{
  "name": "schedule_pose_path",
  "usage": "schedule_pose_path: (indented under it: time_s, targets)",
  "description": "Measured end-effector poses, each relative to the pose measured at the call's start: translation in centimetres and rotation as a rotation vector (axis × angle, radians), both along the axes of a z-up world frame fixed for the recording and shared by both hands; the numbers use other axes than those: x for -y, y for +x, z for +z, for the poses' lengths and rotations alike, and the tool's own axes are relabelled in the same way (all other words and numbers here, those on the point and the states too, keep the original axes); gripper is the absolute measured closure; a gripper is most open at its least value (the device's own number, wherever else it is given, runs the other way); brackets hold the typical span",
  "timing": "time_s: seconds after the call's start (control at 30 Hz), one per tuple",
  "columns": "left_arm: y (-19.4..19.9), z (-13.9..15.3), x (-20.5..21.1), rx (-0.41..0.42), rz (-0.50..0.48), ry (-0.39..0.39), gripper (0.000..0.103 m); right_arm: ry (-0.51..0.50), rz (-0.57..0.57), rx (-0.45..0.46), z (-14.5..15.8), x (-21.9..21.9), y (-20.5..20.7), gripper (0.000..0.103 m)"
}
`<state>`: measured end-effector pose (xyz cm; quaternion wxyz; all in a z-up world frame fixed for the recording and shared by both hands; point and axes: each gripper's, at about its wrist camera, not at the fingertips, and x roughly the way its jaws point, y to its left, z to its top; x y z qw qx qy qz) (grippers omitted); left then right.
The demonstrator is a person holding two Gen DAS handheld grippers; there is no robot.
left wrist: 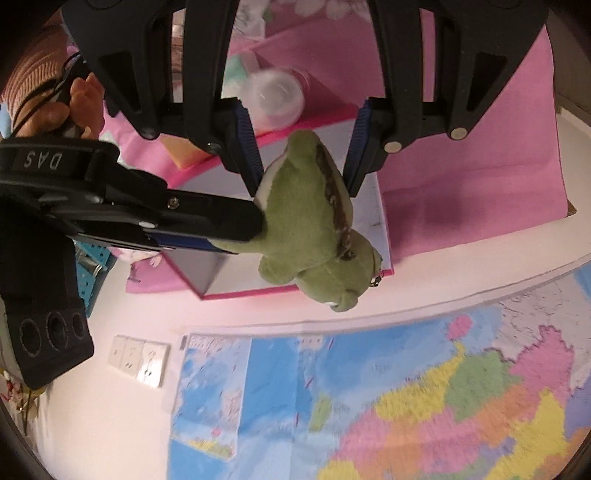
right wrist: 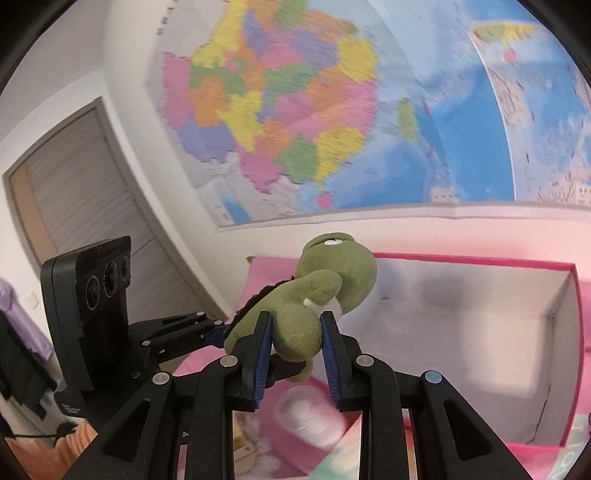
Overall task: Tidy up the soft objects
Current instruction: 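Carry the frog plush into the pink box and open the right gripper, then grasp the white plastic packet from the pile with the right gripper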
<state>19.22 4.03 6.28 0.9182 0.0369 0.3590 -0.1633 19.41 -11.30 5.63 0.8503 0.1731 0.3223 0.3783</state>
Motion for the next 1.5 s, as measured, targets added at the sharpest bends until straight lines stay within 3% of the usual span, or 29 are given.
schedule_pose_path:
  time_s: [0.1, 0.23, 0.43, 0.73, 1.03, 1.3, 1.5]
  targets:
    - [1.6, -1.1, 0.4, -0.02, 0.02, 0.043, 0.056, -0.01, -0.031, -0.038, -1.4, -0.1, 1.5, 0.077]
    - [3.0, -2.4, 0.5, -0.02, 0.111, 0.127, 0.057, -0.073, -0.073, -0.087, -3.3, -1.0, 3.6, 0.069]
    - [0.8, -1.4, -1.2, 0.045, 0.164, 0.09, 0.056, -0.062, -0.104, -0.117, -4.4, 0.4, 3.0, 0.067]
    - [-5.7, 1.0, -3.6, 0.116, 0.143, -0.041, 0.053, -0.05, -0.022, -0.085, -2.0, 3.4, -3.4, 0.051]
    - [-11.5, -2.0, -2.9, 0.062, 0.043, -0.053, 0.049, -0.094, 0.098, -0.057, -1.8, 4.8, -12.1, 0.047]
    - [-12.9, -5.5, -2.3, -0.037, 0.003, -0.056, 0.049, -0.264, 0.202, -0.097, -5.5, 2.3, -18.0, 0.046]
    - [-13.2, -6.6, -1.6, -0.067, -0.012, -0.043, 0.049, -0.417, 0.229, -0.062, -7.6, 0.1, -20.3, 0.046]
